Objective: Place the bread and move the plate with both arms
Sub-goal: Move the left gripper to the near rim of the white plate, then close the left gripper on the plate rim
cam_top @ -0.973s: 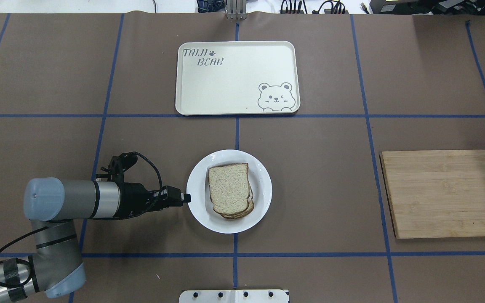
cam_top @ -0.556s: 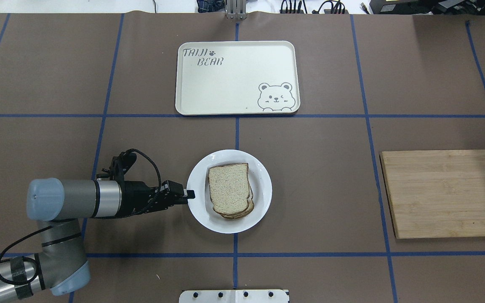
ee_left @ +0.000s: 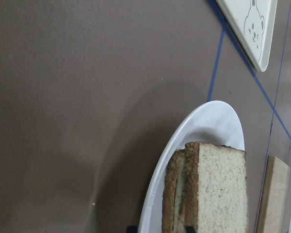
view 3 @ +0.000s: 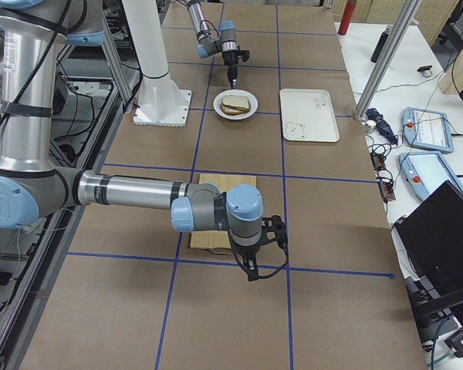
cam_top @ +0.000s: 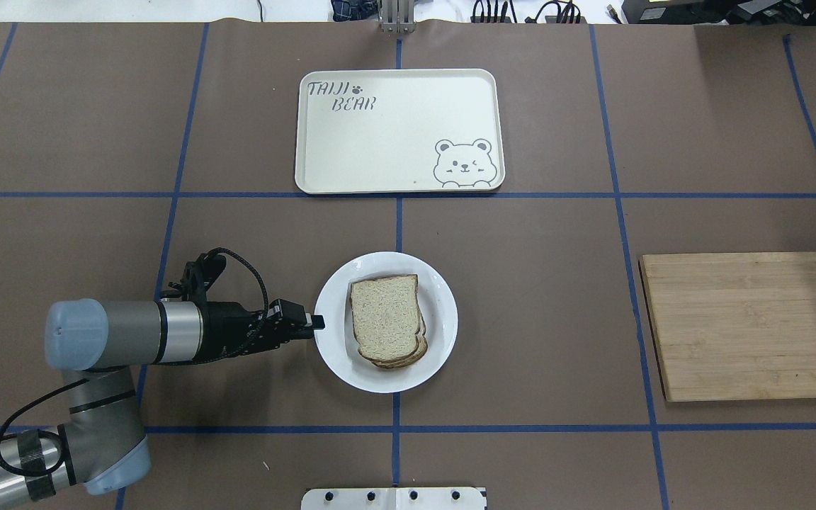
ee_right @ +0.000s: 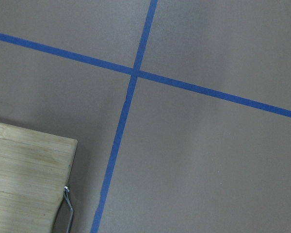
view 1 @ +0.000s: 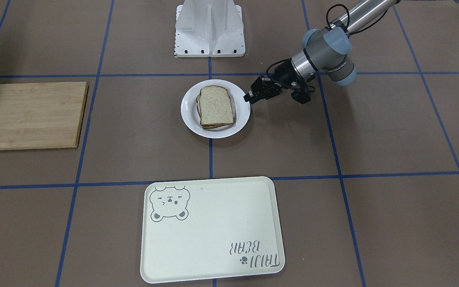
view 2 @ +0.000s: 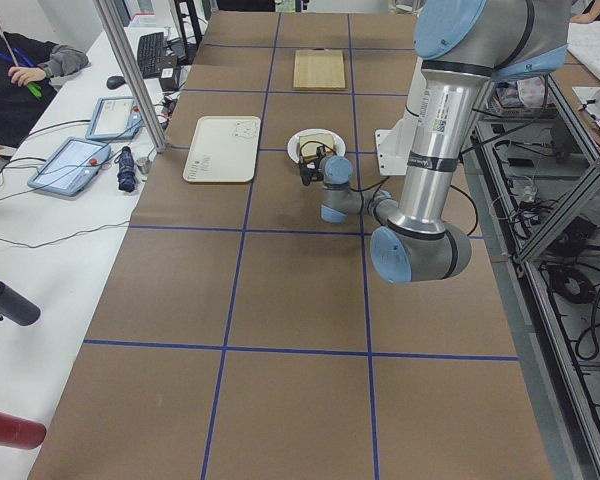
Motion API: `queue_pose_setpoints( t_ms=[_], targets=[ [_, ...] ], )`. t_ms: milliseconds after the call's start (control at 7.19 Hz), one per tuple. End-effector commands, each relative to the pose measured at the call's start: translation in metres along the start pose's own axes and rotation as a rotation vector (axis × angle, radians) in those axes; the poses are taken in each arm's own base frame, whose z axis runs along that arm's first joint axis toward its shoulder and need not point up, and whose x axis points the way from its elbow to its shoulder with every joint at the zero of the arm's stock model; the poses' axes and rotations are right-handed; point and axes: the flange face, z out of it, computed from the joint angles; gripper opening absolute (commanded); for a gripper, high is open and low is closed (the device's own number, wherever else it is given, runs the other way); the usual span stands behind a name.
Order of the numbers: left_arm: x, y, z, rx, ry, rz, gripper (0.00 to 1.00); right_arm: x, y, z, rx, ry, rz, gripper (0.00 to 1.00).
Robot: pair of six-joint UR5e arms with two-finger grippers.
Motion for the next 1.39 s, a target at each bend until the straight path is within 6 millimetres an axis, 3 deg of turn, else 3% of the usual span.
queue_pose_setpoints(
  t_ms=[0,556,1251],
  targets=[
    [-0.008,-0.001,0.004,0.004,-0.016,-0.004,0.43,0.000,0.000,0.001,-0.003,-0.001,0.000,1.00],
    [0.008,0.001,0.018,0.012,0.006,-0.002,0.42,0.003,0.001,0.005,-0.010,0.000,0.006,1.00],
    [0.004,0.008,0.028,0.025,0.006,-0.004,0.39,0.003,0.000,0.007,-0.013,-0.003,0.004,1.00]
  ],
)
